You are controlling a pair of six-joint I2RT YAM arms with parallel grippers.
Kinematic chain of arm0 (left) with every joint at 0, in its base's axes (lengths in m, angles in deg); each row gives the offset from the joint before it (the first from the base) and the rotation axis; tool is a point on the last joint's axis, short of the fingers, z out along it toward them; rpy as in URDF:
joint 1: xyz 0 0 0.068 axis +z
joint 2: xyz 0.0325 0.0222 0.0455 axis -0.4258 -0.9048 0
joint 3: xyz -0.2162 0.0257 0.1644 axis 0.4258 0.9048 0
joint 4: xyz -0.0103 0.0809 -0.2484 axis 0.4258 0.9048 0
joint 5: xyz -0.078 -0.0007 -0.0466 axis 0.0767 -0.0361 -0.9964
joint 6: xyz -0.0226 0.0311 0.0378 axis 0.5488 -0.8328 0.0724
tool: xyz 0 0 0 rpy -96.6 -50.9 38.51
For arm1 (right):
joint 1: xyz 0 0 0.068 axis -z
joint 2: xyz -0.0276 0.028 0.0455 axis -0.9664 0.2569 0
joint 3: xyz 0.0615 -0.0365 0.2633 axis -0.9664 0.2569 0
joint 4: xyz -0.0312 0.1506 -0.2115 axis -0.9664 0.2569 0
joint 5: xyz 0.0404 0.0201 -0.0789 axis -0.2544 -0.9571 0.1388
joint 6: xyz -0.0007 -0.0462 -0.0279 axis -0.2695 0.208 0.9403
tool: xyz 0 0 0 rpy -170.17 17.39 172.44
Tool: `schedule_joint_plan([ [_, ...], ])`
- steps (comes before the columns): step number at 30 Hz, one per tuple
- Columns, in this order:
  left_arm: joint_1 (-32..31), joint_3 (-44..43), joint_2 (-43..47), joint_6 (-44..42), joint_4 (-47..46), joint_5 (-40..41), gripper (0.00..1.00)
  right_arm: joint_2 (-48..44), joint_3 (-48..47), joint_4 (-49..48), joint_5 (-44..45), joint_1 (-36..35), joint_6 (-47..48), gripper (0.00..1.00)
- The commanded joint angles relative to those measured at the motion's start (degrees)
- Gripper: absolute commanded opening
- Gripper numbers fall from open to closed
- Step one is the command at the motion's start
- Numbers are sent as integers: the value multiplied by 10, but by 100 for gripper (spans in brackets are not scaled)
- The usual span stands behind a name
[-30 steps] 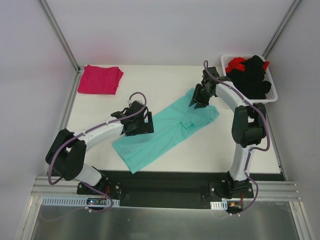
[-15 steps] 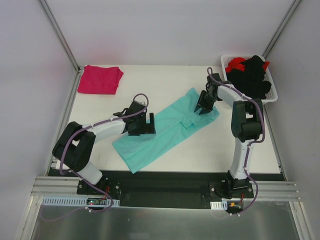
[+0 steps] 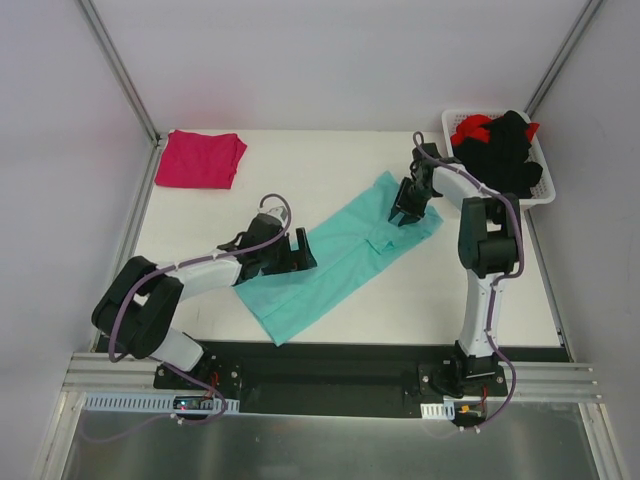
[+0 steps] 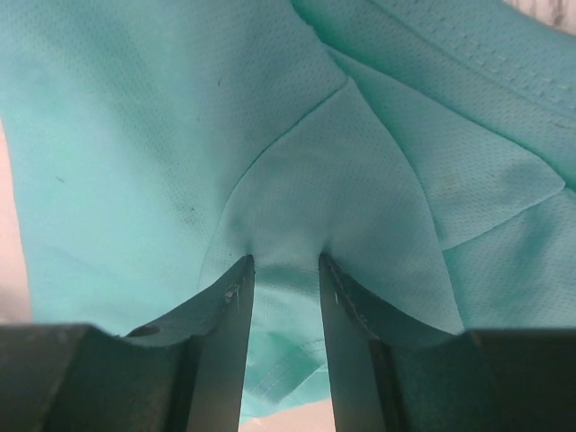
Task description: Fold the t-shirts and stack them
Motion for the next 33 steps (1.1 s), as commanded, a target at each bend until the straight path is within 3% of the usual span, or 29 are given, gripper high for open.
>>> schedule_joint_plan([
  [1,-4,71,34,32,62,-11,99,20,-44,23,15,4,7,38],
  [12,-75,91,121,95,117,42,98,78,-150,64,-14,-3,17,39],
  [33,-252,-85,-45,158,127,76,97,150,-243,82,-47,-47,12,39],
])
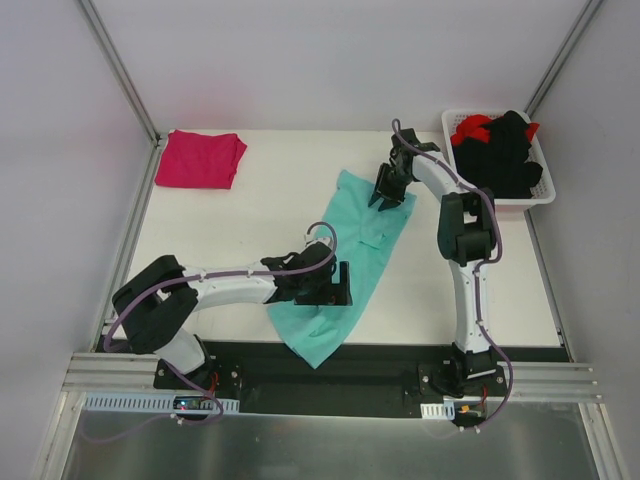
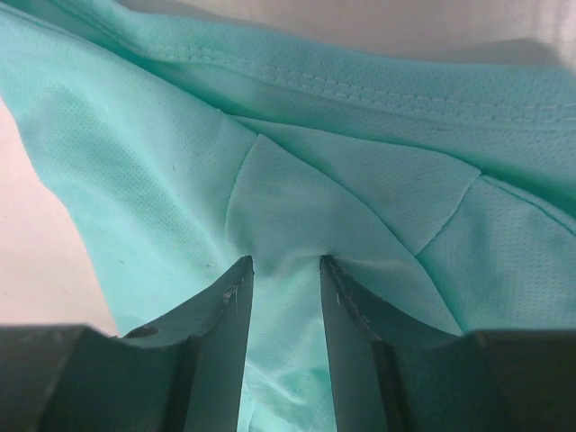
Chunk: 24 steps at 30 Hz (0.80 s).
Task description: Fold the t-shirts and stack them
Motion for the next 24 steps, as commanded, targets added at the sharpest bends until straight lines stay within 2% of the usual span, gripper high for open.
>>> schedule_joint_plan([
  [1,-26,-26,-27,22,26,7,97,23,-31,23,-14,-9,3,40],
  [14,-41,-15,4,29,56,28,97,24,-61,44,2,-3,20,41],
  [24,-41,-37,32,10,114,66,99,-42,-71,76,21,2,46,44],
])
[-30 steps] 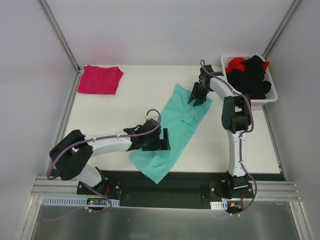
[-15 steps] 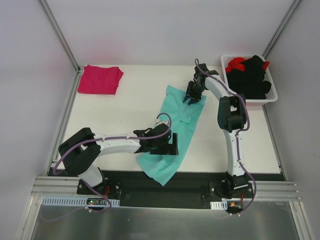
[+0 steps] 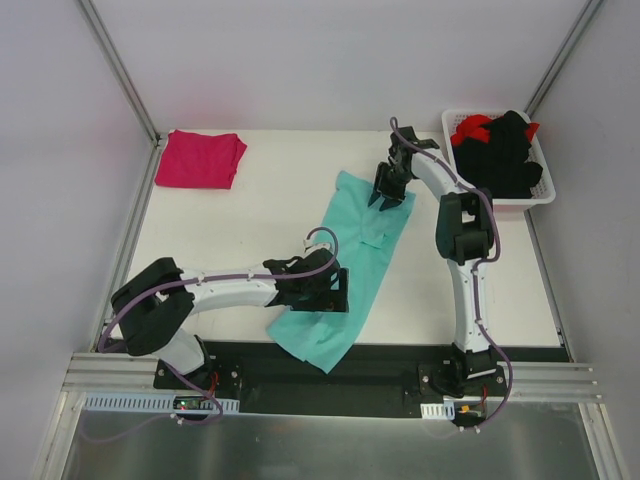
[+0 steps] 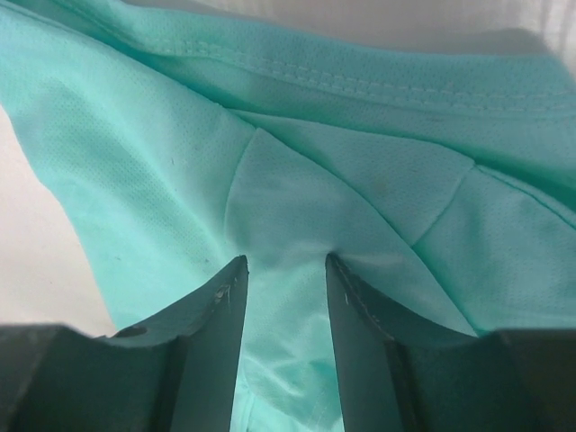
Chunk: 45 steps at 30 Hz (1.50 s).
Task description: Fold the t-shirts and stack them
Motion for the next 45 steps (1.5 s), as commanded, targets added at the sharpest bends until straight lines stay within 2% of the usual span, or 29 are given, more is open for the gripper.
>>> schedule_joint_plan([
  [1,-7,-21,39,-15,74,44,99,-79,-27,46,25,5,23,44],
  [8,-6,-48,69,-22,118,59,99,-142,-43,69,30,5,32,46],
  [12,-3,-60,79,-31,138,75,99,-190,-37,83,-3,0,31,46],
  [15,13,-61,89,-50,142,78,99,-267,38,70,-17,-12,29,46],
  [18,65,-58,100,-77,135,51,99,-375,151,37,-6,-25,27,47],
  [19,100,-58,104,-87,131,41,99,-399,176,32,-4,-25,27,47],
  [23,172,-110,91,-152,128,-9,99,-520,326,21,6,-32,28,47],
  [25,191,-144,57,-193,129,-52,99,-599,384,16,20,-50,22,47],
  [30,231,-293,-68,-249,148,-119,99,-745,556,-4,60,-119,-22,47],
  [34,240,-385,-153,-263,152,-190,99,-828,621,20,83,-159,-53,47],
  [39,240,-476,-240,-274,152,-244,99,-913,648,79,101,-179,-72,48],
  [45,240,-556,-326,-288,149,-298,99,-959,650,116,85,-192,-91,48],
])
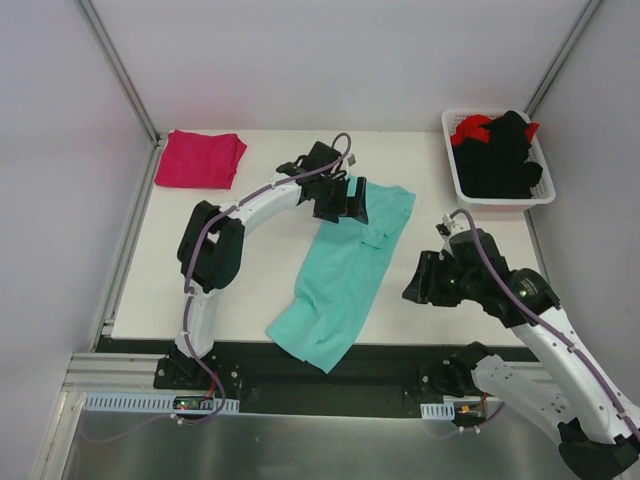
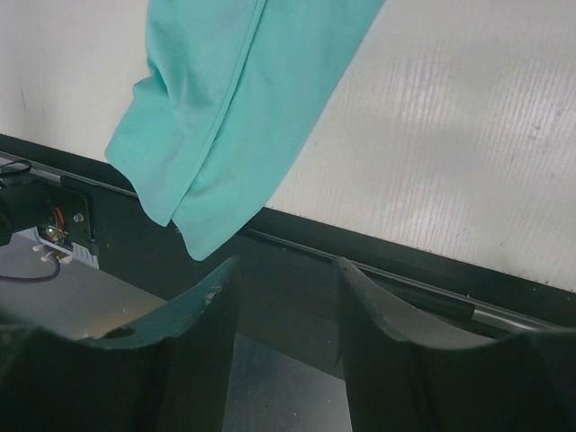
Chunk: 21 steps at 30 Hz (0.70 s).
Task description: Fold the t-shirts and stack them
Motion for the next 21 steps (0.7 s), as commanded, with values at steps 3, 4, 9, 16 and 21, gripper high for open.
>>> schedule_joint_plan([
  [3,2,-88,-62,-34,-5,-84,99,-35,-2,52,3,-17,-32,49],
  [4,2,-97,-69,-34,-12,-95,99,-41,-1,54,1,-18,-32,49],
  [9,6,-168,-118,-29,-26,-124,99,-50,-15,68,-6,-22,-41,49],
  [16,23,-223,-200,-8,-31,-126,99,-67,-1,69,-21,-28,-53,49],
  [21,44,-234,-235,19,-39,-116,99,-75,3,73,-20,-35,-61,50],
])
